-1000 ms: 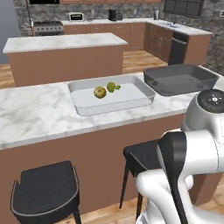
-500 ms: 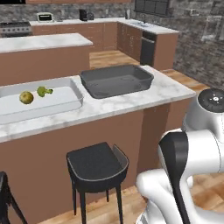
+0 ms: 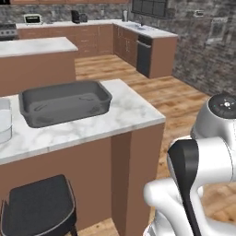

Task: Place the cold items (broccoli and squash) from the fridge in one tupperware on the dining counter. Place the warm items (hot dog and kebab skewer) in the stove area in another tupperware.

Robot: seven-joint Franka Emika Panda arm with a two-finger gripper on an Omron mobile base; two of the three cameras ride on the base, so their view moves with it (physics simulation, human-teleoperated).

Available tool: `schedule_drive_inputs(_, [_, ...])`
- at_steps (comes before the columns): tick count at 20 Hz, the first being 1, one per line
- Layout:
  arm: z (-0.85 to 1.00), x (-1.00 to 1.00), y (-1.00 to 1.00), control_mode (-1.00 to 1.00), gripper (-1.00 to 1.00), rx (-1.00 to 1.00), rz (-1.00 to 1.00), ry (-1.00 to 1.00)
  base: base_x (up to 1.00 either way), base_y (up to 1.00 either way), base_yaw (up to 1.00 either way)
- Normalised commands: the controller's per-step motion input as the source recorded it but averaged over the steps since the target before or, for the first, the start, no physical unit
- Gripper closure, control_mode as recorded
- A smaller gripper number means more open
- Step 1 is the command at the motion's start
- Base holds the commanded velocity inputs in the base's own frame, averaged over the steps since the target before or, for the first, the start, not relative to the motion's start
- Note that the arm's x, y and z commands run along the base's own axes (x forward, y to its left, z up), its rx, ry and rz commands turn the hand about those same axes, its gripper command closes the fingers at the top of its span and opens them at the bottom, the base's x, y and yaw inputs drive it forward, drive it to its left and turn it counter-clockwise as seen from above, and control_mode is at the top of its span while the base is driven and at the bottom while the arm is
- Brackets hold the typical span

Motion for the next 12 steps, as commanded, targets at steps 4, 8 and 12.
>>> schedule_drive_inputs(4, [0.0, 0.0, 0.0, 1.0, -1.0, 0.0, 0.0, 0.0, 0.8, -1.0, 0.0])
schedule_drive_inputs(8, [0.0, 0.0, 0.0, 1.0, -1.0, 0.0, 0.0, 0.0, 0.82, -1.0, 0.0])
schedule_drive_inputs(12, [0.0, 0.0, 0.0, 1.0, -1.0, 0.0, 0.0, 0.0, 0.85, -1.0, 0.0])
